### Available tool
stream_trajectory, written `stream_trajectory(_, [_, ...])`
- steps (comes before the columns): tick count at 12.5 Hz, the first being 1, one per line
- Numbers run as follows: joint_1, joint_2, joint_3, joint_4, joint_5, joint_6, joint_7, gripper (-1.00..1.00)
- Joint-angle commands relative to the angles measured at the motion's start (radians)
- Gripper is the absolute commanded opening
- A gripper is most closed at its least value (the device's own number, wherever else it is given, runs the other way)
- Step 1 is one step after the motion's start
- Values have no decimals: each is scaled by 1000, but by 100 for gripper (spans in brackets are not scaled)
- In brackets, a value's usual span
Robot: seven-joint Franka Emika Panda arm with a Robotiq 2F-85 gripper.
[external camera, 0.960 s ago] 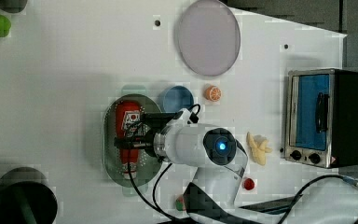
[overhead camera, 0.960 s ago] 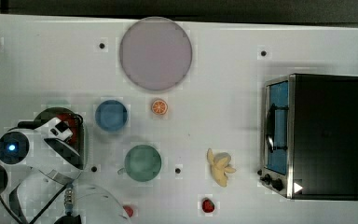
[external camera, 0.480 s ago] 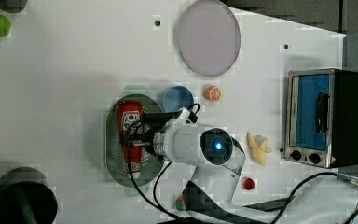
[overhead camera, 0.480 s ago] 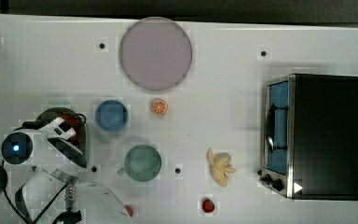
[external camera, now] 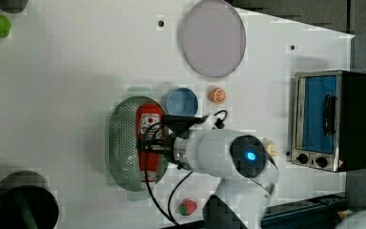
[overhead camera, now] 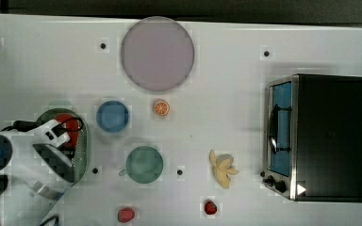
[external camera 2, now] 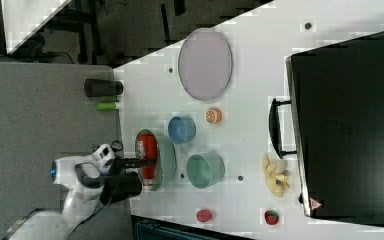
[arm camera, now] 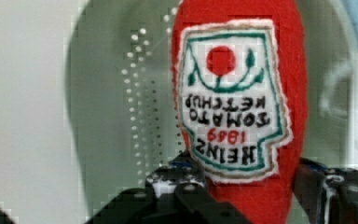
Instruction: Pick ketchup from strainer and place it on the table
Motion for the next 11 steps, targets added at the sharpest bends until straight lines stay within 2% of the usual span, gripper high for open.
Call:
stream_trajectory(1, [-47,-139,53,45,109,-87,-27,13])
stream_trajectory(4, [-91,-229,53,85,250,-214,-197,13])
stream_trajectory(6, [-130,-270,49,116,303,-295,-286,13])
stream_trajectory(11, [-242,-374,-18,168,310,-431,-485,13])
